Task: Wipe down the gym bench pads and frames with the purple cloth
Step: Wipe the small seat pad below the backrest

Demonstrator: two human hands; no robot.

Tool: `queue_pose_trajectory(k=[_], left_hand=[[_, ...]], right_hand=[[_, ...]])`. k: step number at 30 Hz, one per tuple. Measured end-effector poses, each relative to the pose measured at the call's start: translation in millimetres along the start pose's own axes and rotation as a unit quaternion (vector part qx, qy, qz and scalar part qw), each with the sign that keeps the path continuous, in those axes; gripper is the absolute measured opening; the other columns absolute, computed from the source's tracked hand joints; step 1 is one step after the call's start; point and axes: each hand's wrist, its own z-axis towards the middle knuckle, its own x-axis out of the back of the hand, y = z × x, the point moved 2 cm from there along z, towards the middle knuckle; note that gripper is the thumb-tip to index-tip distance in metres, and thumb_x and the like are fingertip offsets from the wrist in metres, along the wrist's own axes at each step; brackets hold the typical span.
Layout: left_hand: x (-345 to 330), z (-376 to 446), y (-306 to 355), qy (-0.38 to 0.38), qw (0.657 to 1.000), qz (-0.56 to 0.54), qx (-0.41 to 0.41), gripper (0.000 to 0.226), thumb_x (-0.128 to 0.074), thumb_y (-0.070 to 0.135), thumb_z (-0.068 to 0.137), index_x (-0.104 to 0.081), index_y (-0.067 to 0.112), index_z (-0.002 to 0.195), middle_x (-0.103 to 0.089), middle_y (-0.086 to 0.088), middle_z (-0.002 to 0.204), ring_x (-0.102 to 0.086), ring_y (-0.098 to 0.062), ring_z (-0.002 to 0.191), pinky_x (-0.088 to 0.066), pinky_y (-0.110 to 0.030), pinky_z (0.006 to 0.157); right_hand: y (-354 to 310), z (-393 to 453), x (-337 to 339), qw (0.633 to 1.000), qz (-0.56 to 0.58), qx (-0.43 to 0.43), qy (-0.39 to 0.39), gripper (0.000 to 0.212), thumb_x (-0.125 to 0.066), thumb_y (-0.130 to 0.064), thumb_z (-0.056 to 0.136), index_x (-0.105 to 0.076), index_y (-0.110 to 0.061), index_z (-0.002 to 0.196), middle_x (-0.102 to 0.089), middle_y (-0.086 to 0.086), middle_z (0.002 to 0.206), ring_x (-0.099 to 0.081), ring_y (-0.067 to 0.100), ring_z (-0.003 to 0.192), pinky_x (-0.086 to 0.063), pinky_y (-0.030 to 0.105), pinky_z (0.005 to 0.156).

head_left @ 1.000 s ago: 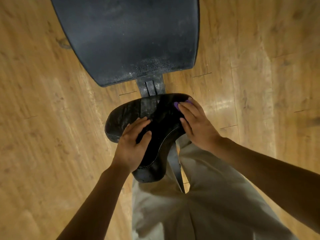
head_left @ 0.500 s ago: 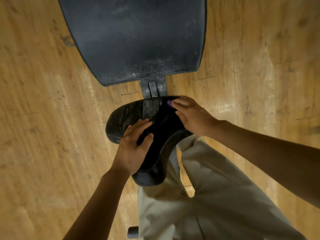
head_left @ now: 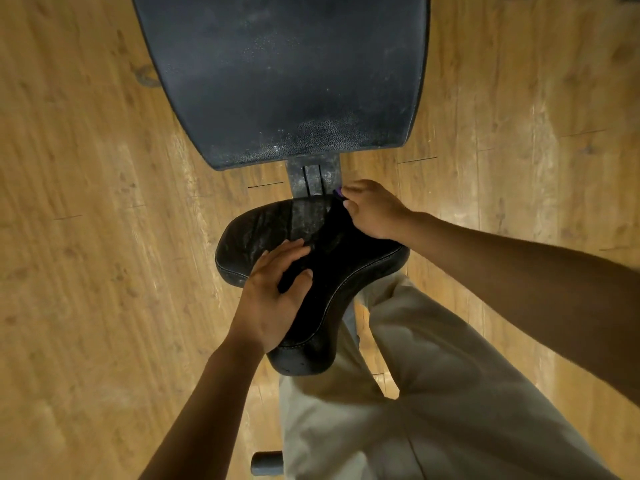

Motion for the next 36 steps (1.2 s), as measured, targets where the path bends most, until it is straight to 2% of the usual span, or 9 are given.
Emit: queue_pose_trajectory(k=[3,7,11,15,19,24,29,32,36], left_hand=[[-1,0,-1,0.006,1.0,-0.006,0.0,0.034,-0.058,0.021,0.093,-0.059,0.03,0.126,-0.049,0.024,0.134,-0.033,0.007,0.134,-0.024,-0.037,0.118],[-1,0,-3,0.012,1.0,-0.012,-0.002,0.033,-0.059,0.022,0.093,-0.061,0.029,0.125,-0.051,0.021,0.135,-0.033,0.007,0.134,-0.023,-0.038,0.118],[-1,0,-5,0.014,1.0,-0.015,0.001,0.032,-0.06,0.022,0.093,-0.061,0.029,0.124,-0.051,0.022,0.135,-0.034,0.007,0.134,-0.024,-0.039,0.118],[-1,0,-4,0.013,1.0,-0.017,0.009,0.032,-0.06,0.022,0.093,-0.061,0.029,0.125,-0.051,0.021,0.135,-0.035,0.004,0.134,-0.024,-0.039,0.118],[-2,0,-4,0.015,1.0,-0.021,0.01,0.032,-0.059,0.021,0.094,-0.061,0.029,0.124,-0.051,0.017,0.136,-0.035,0.001,0.135,-0.025,-0.038,0.118],[-2,-1,-4,0.02,0.999,-0.024,0.011,0.032,-0.059,0.022,0.093,-0.061,0.028,0.124,-0.051,0.018,0.136,-0.033,0.005,0.135,-0.024,-0.034,0.118],[-2,-1,-5,0.024,0.999,-0.023,0.028,0.033,-0.061,0.025,0.092,-0.061,0.031,0.124,-0.05,0.019,0.138,-0.032,0.001,0.138,-0.024,-0.037,0.118],[0,0,-5,0.023,0.999,-0.024,0.026,0.033,-0.06,0.026,0.092,-0.06,0.031,0.124,-0.049,0.022,0.136,-0.031,0.005,0.136,-0.023,-0.036,0.119],[-1,0,-5,0.029,0.999,-0.03,0.016,0.033,-0.061,0.023,0.092,-0.062,0.027,0.125,-0.052,0.019,0.135,-0.033,0.009,0.134,-0.023,-0.036,0.119]], right_hand=[[-7,-56,-4,0.985,0.073,0.147,0.049,0.044,-0.043,-0.023,0.096,-0.05,-0.002,0.134,-0.05,0.011,0.139,-0.033,0.024,0.137,-0.026,0.033,0.115],[-2,-84,1,0.966,0.08,0.244,0.002,0.048,-0.038,-0.026,0.098,-0.045,-0.002,0.138,-0.043,0.008,0.145,-0.023,0.018,0.142,-0.017,0.024,0.118],[8,-19,4,0.989,0.051,0.132,-0.032,0.037,-0.043,-0.013,0.1,-0.05,0.003,0.132,-0.049,0.018,0.137,-0.041,0.03,0.132,-0.03,0.033,0.112],[-7,26,-4,0.999,0.003,-0.024,-0.039,0.043,-0.033,-0.023,0.103,-0.043,0.001,0.137,-0.041,0.017,0.142,-0.034,0.029,0.133,-0.028,0.032,0.11],[-26,-36,-11,0.993,0.012,0.115,0.027,0.046,-0.039,-0.025,0.1,-0.04,-0.003,0.141,-0.04,0.011,0.145,-0.025,0.029,0.14,-0.021,0.034,0.117],[-20,-80,-2,0.975,0.056,0.212,0.014,0.051,-0.032,-0.033,0.099,-0.043,-0.004,0.139,-0.043,0.008,0.145,-0.025,0.022,0.142,-0.023,0.034,0.117],[-25,2,2,0.995,0.037,0.085,-0.042,0.041,-0.034,-0.023,0.103,-0.043,-0.007,0.14,-0.04,0.007,0.148,-0.029,0.018,0.139,-0.017,0.023,0.112],[-30,43,-4,0.996,0.023,0.005,-0.087,0.046,-0.03,-0.029,0.103,-0.04,-0.007,0.142,-0.034,0.01,0.151,-0.029,0.023,0.139,-0.021,0.03,0.112],[-37,10,1,0.997,0.012,0.044,-0.062,0.046,-0.037,-0.027,0.102,-0.038,-0.005,0.143,-0.034,0.01,0.15,-0.024,0.024,0.141,-0.013,0.021,0.112]])
